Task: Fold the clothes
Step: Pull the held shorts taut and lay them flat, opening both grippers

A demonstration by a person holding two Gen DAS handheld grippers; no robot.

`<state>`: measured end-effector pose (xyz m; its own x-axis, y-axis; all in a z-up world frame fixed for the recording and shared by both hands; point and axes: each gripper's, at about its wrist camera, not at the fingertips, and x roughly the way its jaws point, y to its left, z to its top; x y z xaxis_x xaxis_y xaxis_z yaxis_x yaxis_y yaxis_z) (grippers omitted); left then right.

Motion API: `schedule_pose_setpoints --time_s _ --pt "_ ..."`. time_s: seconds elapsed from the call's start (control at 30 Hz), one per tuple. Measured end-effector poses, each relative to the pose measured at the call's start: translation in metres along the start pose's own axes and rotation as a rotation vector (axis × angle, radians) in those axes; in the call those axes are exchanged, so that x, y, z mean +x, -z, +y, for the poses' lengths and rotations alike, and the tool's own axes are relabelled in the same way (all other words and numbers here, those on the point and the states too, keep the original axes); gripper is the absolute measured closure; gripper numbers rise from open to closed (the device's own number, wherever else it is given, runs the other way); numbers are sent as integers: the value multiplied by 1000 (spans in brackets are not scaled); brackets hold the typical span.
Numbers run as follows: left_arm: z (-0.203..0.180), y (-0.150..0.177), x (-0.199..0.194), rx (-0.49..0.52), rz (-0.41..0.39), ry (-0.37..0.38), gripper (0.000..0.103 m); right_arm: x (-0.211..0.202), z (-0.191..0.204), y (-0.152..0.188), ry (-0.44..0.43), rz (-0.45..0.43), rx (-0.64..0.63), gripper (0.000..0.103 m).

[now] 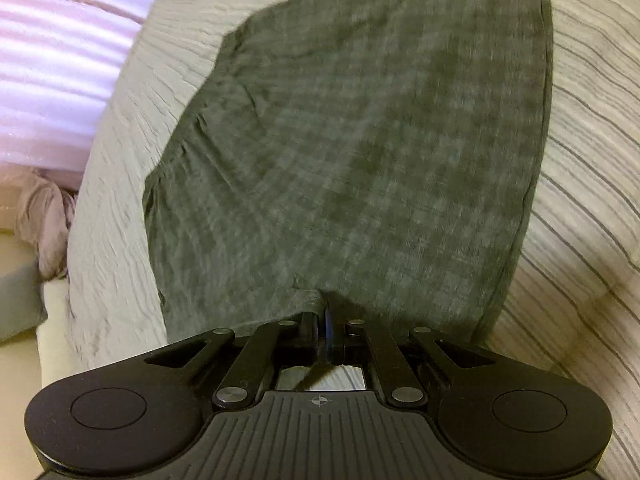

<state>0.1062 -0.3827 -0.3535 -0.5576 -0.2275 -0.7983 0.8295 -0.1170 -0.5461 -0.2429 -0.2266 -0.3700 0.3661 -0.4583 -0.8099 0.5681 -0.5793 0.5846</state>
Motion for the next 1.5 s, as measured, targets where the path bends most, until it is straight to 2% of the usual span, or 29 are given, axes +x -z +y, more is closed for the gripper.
schedule_pose_setpoints --time_s 0.17,0.23,0.3,0.37,0.43,0.47,0.53,0.6,0.63,0.7,0.73,0.77,0.93,1.1,1.17,1.3,1.5 --pt "9 29 -58 45 -8 -53 103 -18 6 23 -4 93 -96 100" --pt "10 42 -69 106 -40 -78 103 -19 7 39 -12 90 -159 100" --pt "9 52 -57 136 -59 -83 103 -13 8 56 -13 29 -235 100" --pt "13 60 -37 125 -82 -83 102 0 5 68 11 -48 -282 100" --pt "24 68 -17 26 -74 -75 101 13 4 77 56 -79 -315 100" --pt "29 73 -14 -33 -94 -44 101 17 4 81 60 -94 -322 100" --pt "36 81 -13 -120 -133 2 98 16 4 90 40 -115 -318 90" --pt "37 84 -15 -127 -154 7 99 12 4 98 10 -124 -309 49" --pt "36 84 -15 -114 -150 7 100 9 4 102 -1 -132 -311 46" --pt "31 82 -15 -50 -136 -15 103 10 9 111 31 -132 -353 51" --pt "27 79 -17 -14 -133 -23 103 10 11 114 51 -136 -369 66" --pt "24 77 -19 23 -131 -30 103 11 10 114 56 -133 -362 97" --pt "12 73 -42 237 -162 -84 103 -3 5 111 10 -159 -325 102" --pt "3 84 -39 453 -114 -182 103 -10 -11 116 44 -151 -321 102" --pt "-3 86 -42 467 -122 -174 103 -13 -11 116 48 -149 -326 102" --pt "3 77 -53 377 -170 -112 103 -13 -10 116 76 -102 -360 103" --pt "-5 94 -23 589 -93 -248 103 -13 -7 116 118 -31 -410 102"
